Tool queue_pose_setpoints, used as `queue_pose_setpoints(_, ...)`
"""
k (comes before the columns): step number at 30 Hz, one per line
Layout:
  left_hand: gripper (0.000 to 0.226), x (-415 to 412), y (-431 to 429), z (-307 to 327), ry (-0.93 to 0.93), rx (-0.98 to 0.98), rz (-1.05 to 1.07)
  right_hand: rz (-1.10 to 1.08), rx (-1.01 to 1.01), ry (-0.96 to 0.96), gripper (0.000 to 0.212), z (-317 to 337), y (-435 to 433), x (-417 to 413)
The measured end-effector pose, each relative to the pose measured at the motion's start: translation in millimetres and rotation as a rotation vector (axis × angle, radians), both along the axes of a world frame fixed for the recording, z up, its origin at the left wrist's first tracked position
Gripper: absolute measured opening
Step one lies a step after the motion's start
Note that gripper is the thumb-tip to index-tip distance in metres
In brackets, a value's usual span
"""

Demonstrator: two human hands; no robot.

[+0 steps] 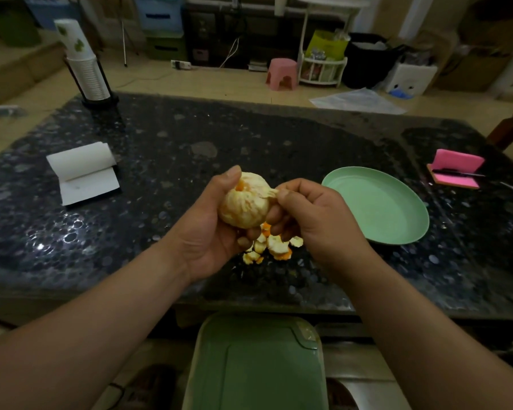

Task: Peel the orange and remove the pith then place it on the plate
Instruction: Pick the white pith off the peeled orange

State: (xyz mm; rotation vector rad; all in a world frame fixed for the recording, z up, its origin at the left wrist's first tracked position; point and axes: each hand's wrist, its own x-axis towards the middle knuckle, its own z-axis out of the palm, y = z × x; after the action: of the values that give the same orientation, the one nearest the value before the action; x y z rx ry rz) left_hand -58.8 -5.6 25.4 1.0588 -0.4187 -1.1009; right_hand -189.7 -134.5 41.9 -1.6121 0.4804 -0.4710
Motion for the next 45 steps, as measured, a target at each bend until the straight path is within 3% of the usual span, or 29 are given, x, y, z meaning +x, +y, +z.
queue_pose_setpoints(7, 0.058, 11.7, 6.6, 3.7, 0.144, -0.020, 0.054, -0.091, 0.064, 0.025, 0.022, -10.5, -13.9, -2.9)
queue_pose_setpoints(10, 0.059, 15.0, 8.7, 5.6, 0.098, 0.001, 0.053, -0.129, -0.103, 0.176, 0.017, -18.9, -21.1, -2.7)
queue_pose_setpoints(14, 0.075, 13.6, 6.4, 0.5, 0.022, 0.070, 0.060, -0.137, -0.488, 0.402, 0.018, -35.4, -18.2, 2.7)
queue_pose_setpoints(17, 0.078, 10.7, 5.1, -0.7, 0.020, 0.098, 0.062, -0.146, -0.637, 0.383, 0.009, -38.1, -14.7, 4.4)
queue_pose_setpoints(20, 0.075, 8.5, 5.8, 1.6, 0.076, 0.095, 0.078, -0.176, -0.762, 0.364, 0.017, -33.7, -14.9, 3.6)
queue_pose_setpoints(29, 0.056, 4.4, 2.6, 3.3, 0.097, 0.105, 0.099, -0.216, -0.707, 0.278, 0.011, -21.4, -14.5, -0.5)
queue_pose_setpoints(35, 0.040, 3.2, 1.4, 2.5, 0.057, 0.089, 0.076, -0.184, -0.619, 0.080, 0.009, -9.7, -7.8, -4.5)
queue_pose_setpoints(45, 0.057, 4.3, -1.8, -5.4, -0.300, 0.265, 0.103, -0.095, -0.801, 0.109, 0.009, -13.5, -9.0, -11.6)
